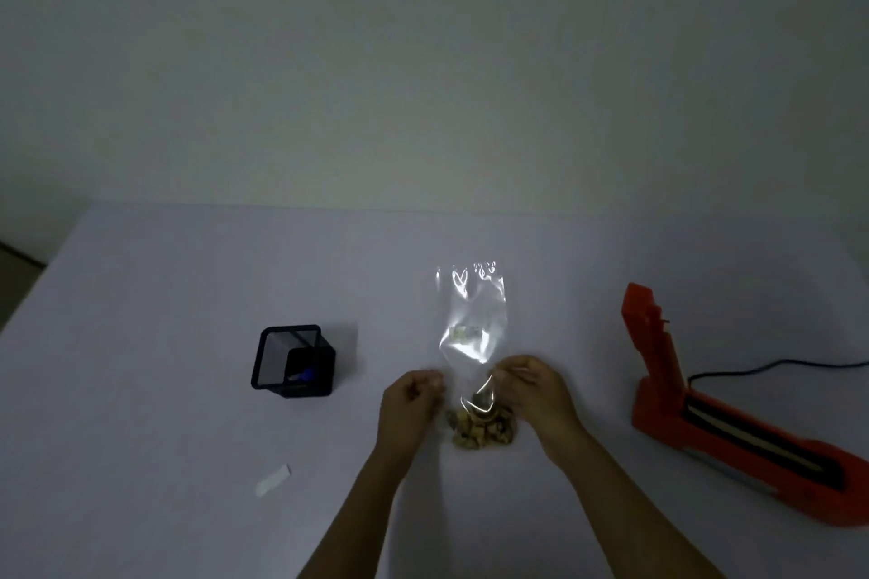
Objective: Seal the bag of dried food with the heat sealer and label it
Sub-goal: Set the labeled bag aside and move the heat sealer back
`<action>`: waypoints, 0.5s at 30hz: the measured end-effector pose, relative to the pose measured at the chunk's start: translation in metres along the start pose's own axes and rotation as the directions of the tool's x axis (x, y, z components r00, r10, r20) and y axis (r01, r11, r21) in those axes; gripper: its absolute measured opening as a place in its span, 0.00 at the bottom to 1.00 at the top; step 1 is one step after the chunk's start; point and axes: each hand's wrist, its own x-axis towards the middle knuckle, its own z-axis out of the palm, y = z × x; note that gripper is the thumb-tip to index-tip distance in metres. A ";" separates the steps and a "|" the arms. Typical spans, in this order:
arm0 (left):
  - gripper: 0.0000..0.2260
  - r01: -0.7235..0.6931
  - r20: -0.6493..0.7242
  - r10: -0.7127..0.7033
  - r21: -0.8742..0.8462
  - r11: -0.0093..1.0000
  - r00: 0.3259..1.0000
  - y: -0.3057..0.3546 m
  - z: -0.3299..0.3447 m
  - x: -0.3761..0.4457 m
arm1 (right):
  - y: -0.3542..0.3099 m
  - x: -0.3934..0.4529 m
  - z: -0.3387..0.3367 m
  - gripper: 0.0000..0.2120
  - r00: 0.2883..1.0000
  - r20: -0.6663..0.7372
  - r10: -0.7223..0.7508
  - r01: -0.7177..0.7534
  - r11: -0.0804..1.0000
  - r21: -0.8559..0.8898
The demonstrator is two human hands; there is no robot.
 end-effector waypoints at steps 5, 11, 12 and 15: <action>0.03 0.051 -0.114 -0.048 0.020 0.999 0.992 0.028 0.007 0.069 | -0.020 0.066 0.028 0.04 0.980 -0.191 -0.060 0.039 0.993 -0.114; 0.04 0.029 -0.253 0.024 0.206 0.978 0.967 0.039 0.015 0.092 | -0.036 0.088 0.042 0.12 0.941 -0.284 -0.184 0.077 0.933 -0.352; 0.04 0.024 -0.261 0.038 0.228 0.973 0.965 0.038 0.017 0.093 | -0.034 0.089 0.042 0.12 0.940 -0.282 -0.191 0.074 0.923 -0.379; 0.09 -0.001 -0.269 0.082 0.289 0.957 0.960 0.039 0.020 0.092 | -0.032 0.087 0.039 0.16 0.940 -0.265 -0.215 0.076 0.890 -0.450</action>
